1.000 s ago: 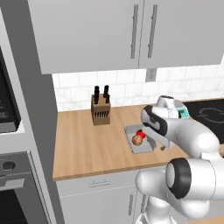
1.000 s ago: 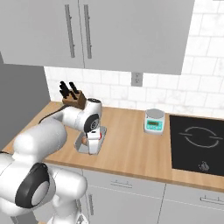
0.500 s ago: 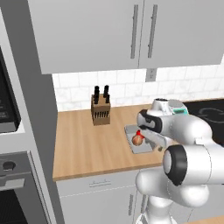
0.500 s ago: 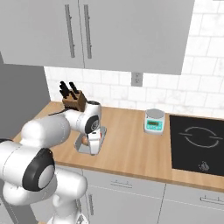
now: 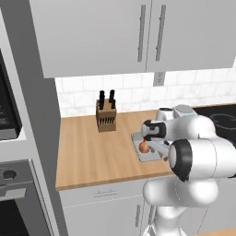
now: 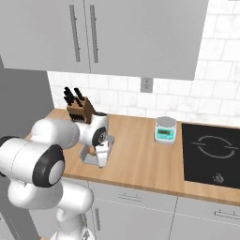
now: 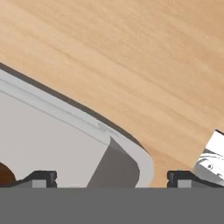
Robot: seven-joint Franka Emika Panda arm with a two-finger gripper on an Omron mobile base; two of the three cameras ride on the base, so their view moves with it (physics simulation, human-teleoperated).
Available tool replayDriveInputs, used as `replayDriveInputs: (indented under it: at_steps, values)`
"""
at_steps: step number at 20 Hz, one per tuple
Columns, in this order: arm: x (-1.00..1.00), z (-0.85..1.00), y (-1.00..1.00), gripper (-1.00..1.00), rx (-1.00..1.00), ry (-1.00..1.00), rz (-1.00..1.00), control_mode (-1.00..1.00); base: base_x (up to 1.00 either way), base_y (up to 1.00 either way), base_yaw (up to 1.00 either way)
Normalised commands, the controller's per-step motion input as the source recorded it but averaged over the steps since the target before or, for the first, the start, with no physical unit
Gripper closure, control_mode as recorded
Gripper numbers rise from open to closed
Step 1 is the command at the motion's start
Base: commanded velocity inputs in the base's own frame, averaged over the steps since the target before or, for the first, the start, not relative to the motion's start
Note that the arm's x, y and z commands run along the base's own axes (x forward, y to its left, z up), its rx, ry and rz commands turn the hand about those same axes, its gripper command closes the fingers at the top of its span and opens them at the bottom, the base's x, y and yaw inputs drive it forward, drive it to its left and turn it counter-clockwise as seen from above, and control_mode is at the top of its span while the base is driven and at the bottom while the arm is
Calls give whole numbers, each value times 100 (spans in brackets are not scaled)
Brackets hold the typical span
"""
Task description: Take the meat container that has the chicken drumstick and place it on the second highest rack of the freezer. Then take the vegetable container that has the onion and tomato and place it on the highest rack of the freezer.
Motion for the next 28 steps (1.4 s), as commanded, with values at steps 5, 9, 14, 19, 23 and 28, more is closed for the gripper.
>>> replayDriveInputs:
  at_steps: [5,9,14,19,23,28]
  values:
    - [15,-40,0,-100,0,0,0,-100,0,0,0]
    - [4,-38,0,-100,0,0,0,-100,0,0,0]
    - [-9,-41,6,100,0,0,0,-100,0,0,0]
    - [-19,-37,15,100,0,-1,0,-100,0,0,0]
    - [-36,-31,1,100,1,-4,0,-100,0,0,0]
    - [-39,-18,0,100,2,-1,-2,-100,0,0,0]
